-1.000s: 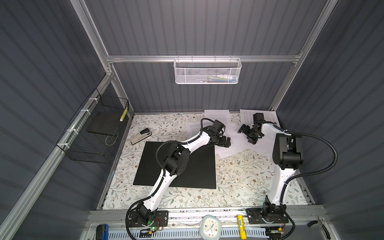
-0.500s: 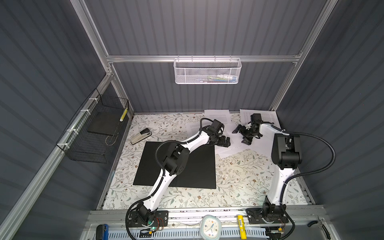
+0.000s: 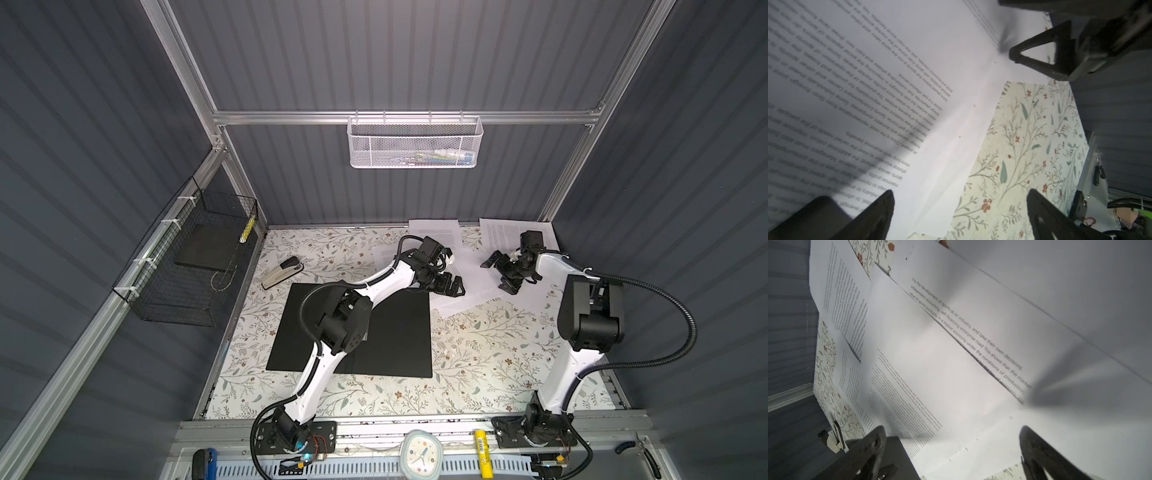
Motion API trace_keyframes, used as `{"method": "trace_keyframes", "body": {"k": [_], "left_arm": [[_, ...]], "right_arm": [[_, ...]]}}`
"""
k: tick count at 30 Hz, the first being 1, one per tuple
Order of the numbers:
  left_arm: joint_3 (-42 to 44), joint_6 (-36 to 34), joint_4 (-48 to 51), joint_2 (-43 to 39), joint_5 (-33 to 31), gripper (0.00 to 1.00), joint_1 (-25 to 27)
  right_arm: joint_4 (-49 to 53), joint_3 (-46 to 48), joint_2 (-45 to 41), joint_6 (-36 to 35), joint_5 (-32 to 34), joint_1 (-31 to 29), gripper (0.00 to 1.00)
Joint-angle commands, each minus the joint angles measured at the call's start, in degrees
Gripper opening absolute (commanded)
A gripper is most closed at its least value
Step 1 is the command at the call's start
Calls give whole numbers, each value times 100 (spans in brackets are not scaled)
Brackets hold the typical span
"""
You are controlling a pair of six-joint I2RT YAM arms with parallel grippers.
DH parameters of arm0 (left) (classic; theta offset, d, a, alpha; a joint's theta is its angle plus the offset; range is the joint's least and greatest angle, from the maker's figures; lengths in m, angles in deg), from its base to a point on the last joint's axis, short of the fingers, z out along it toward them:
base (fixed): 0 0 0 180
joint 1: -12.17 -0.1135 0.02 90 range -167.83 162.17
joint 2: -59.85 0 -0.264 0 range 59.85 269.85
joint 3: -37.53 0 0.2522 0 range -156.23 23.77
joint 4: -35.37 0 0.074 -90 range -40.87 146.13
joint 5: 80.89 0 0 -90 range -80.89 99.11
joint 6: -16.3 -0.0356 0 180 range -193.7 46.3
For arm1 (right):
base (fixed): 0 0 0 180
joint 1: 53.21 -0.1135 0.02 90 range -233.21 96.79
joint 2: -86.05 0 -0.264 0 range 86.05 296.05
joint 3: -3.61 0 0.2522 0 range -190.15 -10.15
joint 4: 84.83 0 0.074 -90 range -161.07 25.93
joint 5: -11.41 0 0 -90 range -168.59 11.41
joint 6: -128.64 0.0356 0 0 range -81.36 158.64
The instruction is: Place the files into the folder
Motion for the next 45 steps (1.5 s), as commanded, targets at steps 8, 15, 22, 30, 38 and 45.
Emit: {"method": "trace_keyframes", "body": {"k": [8, 15, 22, 30, 38, 45], "left_arm": [[606, 20, -86, -155, 99, 100, 513], [738, 21, -91, -32, 38, 100, 529], [737, -83, -68, 141, -54, 100, 529], [856, -187, 52, 258, -102, 100, 594], [1878, -196, -110, -140, -112, 100, 1013], [2973, 89, -625, -572, 4, 100, 1407]], "right_arm": [[-754, 950, -942, 304, -378, 18, 99], [-1177, 1546, -1557, 478, -506, 81, 99], [-1240, 2021, -1986, 449, -558, 111, 99], [-1199, 2461, -2250, 289, -604, 126, 99], [-1017, 2536, -2177, 201, -348, 265, 99], [-869, 2489, -2174, 236, -122, 316, 99]]}}
